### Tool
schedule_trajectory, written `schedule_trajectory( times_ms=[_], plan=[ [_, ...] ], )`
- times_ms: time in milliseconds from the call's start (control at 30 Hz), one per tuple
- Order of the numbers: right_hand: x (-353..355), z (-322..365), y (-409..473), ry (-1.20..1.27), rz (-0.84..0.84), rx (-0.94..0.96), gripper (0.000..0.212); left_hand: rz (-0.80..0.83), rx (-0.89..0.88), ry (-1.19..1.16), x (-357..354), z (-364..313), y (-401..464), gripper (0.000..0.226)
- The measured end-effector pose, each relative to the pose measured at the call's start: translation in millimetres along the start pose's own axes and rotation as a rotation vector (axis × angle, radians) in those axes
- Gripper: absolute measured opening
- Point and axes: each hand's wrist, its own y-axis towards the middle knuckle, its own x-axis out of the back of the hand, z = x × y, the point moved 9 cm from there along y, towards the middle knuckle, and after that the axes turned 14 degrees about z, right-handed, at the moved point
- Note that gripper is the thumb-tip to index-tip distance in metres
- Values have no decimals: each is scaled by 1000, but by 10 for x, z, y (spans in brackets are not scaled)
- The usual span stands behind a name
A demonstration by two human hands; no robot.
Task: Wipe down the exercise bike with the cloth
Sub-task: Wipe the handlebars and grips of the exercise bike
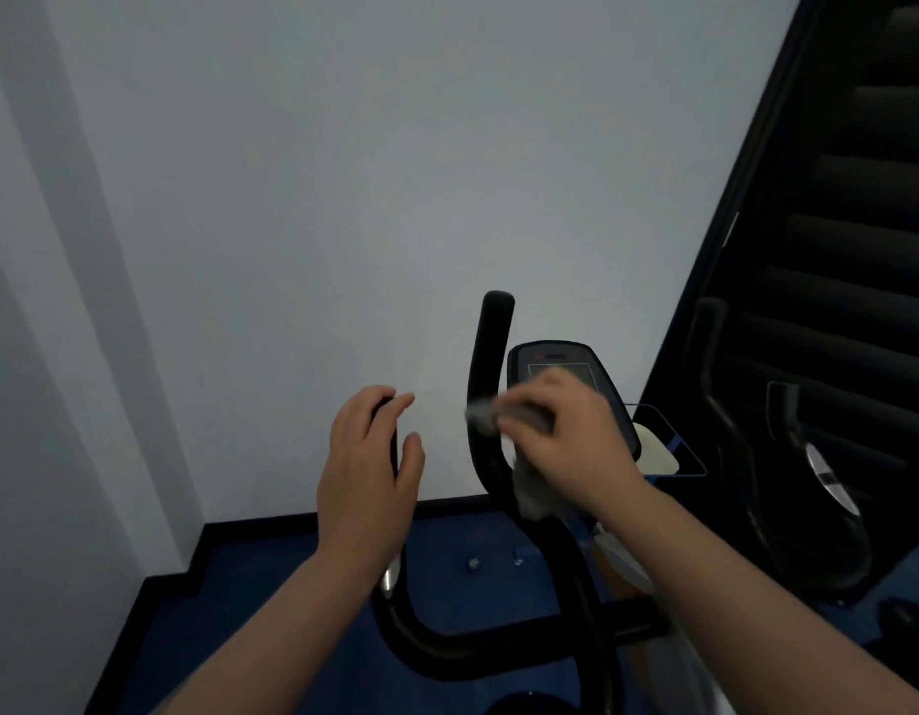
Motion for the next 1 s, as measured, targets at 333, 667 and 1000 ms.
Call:
schedule_trajectory(
  times_ms=[333, 667, 1000],
  plan=[
    [-111, -197, -17, 178, -33, -72, 13, -7, -7, -29, 6, -5, -17, 38],
    [-28, -173, 219, 637, -528, -153, 29, -6, -10, -40, 15, 4, -26, 38],
    [294, 84, 360, 451, -552, -2, 29, 5, -14, -39, 15, -4, -22, 38]
  ],
)
